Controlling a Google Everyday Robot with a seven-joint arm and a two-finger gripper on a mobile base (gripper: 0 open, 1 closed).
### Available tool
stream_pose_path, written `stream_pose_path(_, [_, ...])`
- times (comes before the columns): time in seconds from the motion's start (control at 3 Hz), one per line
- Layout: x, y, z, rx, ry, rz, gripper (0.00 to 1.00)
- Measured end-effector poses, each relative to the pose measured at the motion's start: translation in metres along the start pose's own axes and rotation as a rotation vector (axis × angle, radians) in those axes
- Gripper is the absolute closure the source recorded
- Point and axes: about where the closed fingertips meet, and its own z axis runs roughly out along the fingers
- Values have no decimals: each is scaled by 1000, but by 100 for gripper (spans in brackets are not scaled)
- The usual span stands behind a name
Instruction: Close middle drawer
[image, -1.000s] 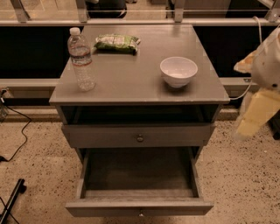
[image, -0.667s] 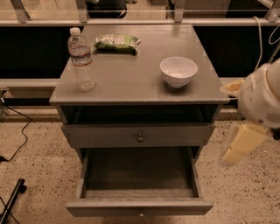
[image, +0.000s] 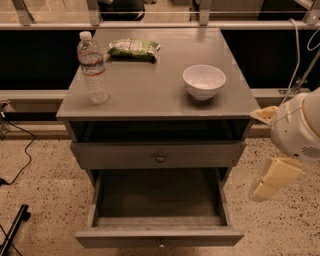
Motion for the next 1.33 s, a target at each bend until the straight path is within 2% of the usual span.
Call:
stream_pose_path(0.33, [5, 7, 44, -47, -7, -2, 0])
stream_pose_path(0.67, [-1, 41, 106, -92, -50, -49, 0])
stream_pose_path(1.0, [10, 106, 196, -151, -72, -100, 0])
stream_pose_path(1.33, [12, 106, 196, -153, -66, -105, 0])
